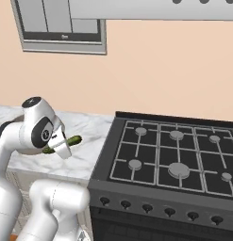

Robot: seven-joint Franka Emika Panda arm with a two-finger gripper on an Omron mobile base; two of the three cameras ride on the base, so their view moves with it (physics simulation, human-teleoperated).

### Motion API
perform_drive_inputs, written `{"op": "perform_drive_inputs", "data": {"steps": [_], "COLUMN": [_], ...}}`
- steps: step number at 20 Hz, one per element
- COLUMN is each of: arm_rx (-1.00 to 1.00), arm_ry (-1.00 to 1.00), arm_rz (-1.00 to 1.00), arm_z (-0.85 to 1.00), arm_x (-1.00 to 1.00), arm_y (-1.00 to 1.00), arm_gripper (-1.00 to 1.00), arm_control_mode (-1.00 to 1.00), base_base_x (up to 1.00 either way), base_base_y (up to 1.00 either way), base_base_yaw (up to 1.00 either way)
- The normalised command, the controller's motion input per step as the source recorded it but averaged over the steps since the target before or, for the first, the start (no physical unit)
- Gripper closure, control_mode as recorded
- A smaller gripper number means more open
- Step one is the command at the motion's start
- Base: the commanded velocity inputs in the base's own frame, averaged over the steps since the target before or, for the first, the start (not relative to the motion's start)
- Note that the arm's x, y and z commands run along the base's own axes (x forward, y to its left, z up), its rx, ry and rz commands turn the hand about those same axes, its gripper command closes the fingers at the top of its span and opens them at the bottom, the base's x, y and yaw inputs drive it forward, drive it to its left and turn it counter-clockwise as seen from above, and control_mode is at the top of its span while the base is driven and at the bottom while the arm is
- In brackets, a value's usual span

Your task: Turn on the sink faucet. Then move the squash from the counter to the sink. Turn off the sink. Move the vegetable from the sink to the pot next to the stove. Finally move the pot to the rear left burner.

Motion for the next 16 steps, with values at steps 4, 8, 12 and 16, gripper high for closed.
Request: {"op": "perform_drive_inputs", "data": {"steps": [4,8,12,16], "arm_rx": [0.0,0.0,0.0,0.0], "arm_ry": [0.0,0.0,0.0,0.0], "arm_rz": [0.0,0.0,0.0,0.0], "arm_z": [0.01,0.25,0.35,0.31], "arm_x": [0.15,0.26,0.28,0.27], "arm_y": [0.11,0.48,0.74,0.6], "arm_gripper": [1.0,1.0,1.0,1.0], "arm_control_mode": [-1.0,-1.0,-1.0,-1.0], "base_base_x": [0.0,0.0,0.0,0.0], "base_base_y": [0.0,0.0,0.0,0.0], "base_base_yaw": [0.0,0.0,0.0,0.0]}}
